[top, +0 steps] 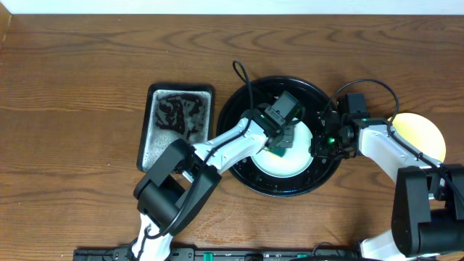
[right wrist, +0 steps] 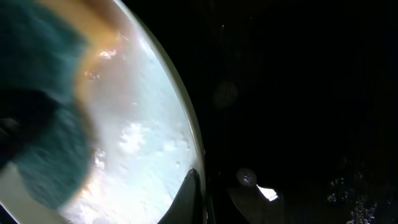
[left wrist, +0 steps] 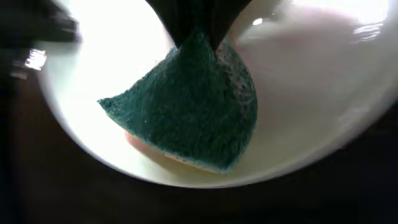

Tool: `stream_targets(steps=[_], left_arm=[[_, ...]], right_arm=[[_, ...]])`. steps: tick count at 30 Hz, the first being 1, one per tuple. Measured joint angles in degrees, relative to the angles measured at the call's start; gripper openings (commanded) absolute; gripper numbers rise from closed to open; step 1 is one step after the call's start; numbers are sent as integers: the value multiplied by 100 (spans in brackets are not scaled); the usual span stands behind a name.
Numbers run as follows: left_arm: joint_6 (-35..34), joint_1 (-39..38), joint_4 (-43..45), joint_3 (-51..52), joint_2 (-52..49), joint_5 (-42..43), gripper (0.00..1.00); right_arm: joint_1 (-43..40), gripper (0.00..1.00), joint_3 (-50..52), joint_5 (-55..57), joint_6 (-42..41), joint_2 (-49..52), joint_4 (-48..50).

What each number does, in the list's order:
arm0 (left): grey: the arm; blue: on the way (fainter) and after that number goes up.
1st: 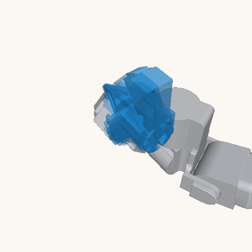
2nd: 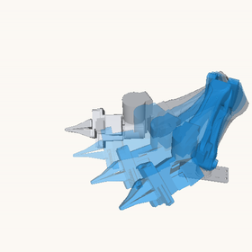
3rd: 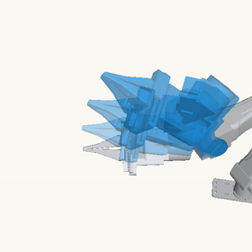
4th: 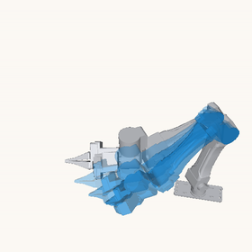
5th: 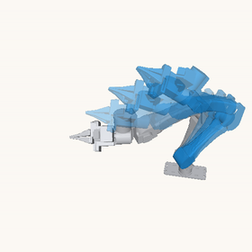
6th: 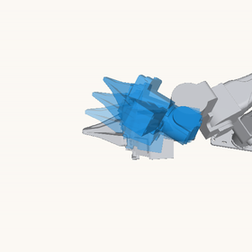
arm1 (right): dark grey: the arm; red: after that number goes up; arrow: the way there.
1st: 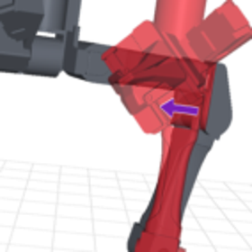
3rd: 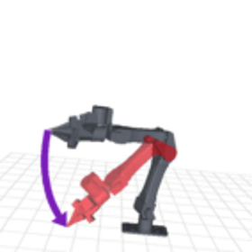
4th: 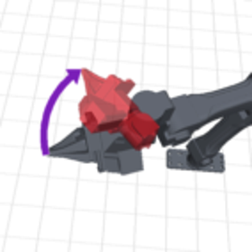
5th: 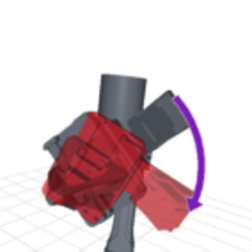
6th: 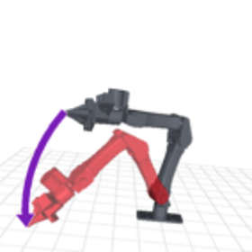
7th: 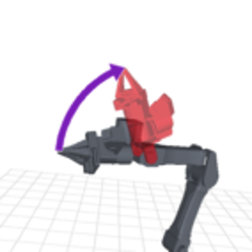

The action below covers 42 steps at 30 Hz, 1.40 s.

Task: Clean dirty plates on tray and stack at the side
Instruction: 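Scrub the mint plate with the sponge while the right gripper holds it, then return the sponge to the basin with the left gripper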

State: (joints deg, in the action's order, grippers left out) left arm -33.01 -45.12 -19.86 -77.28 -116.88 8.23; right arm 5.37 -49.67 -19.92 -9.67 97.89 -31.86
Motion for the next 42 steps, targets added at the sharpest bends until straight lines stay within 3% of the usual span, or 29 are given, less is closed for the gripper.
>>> stream_targets(steps=[8, 15, 19, 23, 27, 37, 42], left_arm=[[-214, -348, 31, 0, -48, 881, 8], [-297, -258, -584, -116, -44, 901, 7], [-299, -190, -1314, -212, 17, 400, 7], [-289, -105, -1926, -214, 129, -619, 8], [-256, -85, -2127, -216, 179, -1488, 7], [-103, 28, -2218, -177, 979, -2256, 7], [131, 326, -2258, -175, 1934, -2011, 8]], right_arm=[[-2, 1, 0, 26, 0, 0, 0], [-4, 1, 0, 20, 2, 0, 0], [-2, 1, 0, 0, 4, -2, 4], [-2, 1, 0, 0, 4, 0, 4], [0, 1, 0, -24, 4, 0, -13], [0, 1, 2, -2, 4, 0, 74], [0, 1, 0, 31, 7, -15, 79]])
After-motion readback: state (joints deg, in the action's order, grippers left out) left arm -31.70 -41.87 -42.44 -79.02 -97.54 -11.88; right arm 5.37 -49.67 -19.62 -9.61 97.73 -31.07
